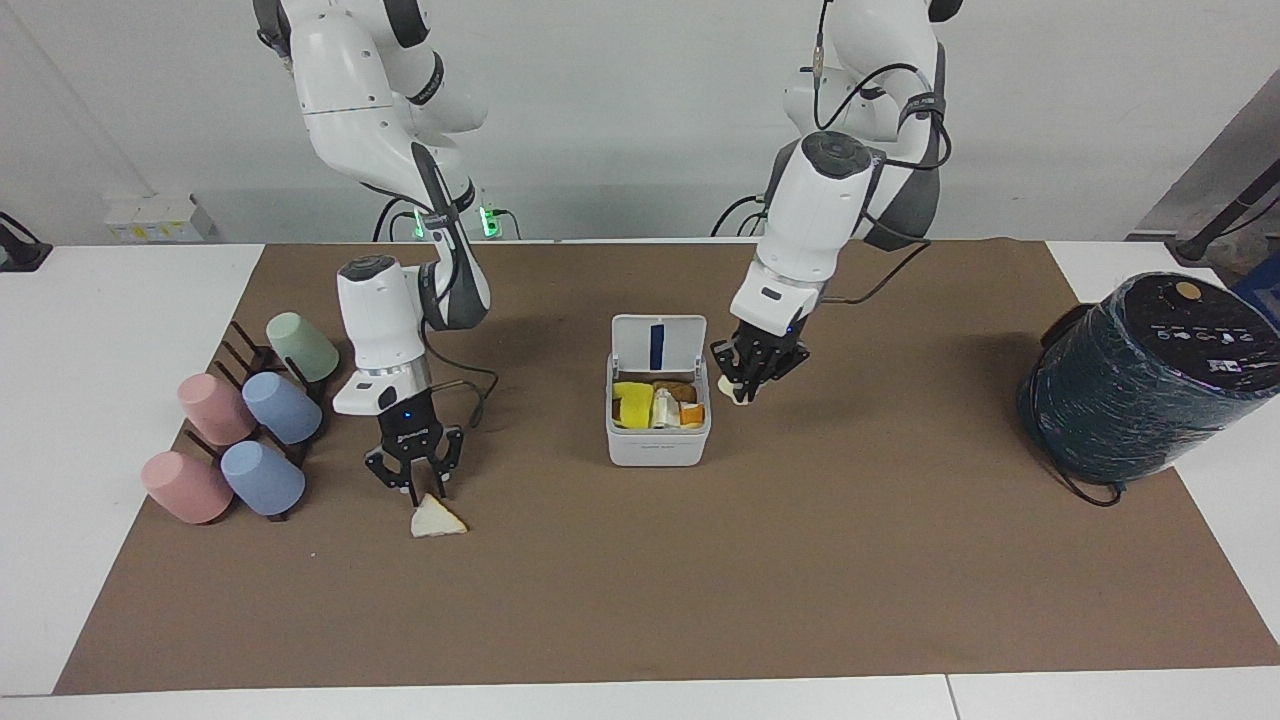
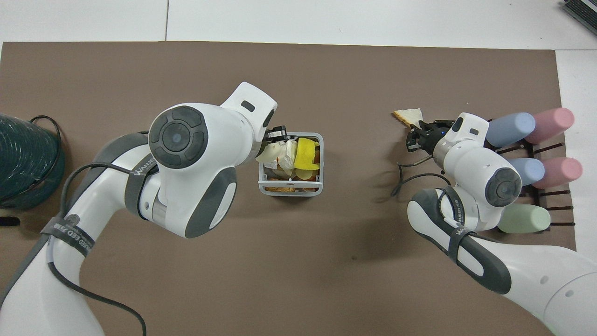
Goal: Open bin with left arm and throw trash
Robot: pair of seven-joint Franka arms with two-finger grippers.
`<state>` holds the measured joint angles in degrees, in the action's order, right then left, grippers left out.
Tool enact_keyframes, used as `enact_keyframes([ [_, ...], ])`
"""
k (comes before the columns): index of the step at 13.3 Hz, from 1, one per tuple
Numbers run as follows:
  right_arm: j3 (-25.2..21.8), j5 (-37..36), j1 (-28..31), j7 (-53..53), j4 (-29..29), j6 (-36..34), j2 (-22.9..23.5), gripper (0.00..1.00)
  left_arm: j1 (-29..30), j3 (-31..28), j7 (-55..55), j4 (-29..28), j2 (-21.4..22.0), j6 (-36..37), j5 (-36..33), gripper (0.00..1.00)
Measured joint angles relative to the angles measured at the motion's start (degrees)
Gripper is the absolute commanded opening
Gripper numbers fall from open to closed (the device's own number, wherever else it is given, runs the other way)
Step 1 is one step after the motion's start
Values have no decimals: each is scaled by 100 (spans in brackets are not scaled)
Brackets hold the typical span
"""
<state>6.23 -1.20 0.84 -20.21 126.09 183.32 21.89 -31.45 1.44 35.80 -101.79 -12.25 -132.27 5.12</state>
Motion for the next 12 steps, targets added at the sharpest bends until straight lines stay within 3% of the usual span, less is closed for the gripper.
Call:
enact_keyframes([
  [2,1,0,0,67,0,63,0,0,-113,-2,91,0,-14,-48,5,6],
  [5,9,0,-1,160,-23,141,-2,0,-127,-15,118,0,-24,-54,8,46],
  [6,10,0,-1,164,-32,141,-6,50,-127,-23,119,0,-25,-56,9,54],
  [7,11,0,-1,165,-34,141,-9,76,-127,-28,121,0,-25,-60,10,60],
  [9,11,0,-1,207,-28,129,-9,63,-127,-33,124,0,-25,-70,11,63],
  [12,12,0,-5,282,-5,124,2,63,-118,-50,127,21,-25,-64,12,63],
])
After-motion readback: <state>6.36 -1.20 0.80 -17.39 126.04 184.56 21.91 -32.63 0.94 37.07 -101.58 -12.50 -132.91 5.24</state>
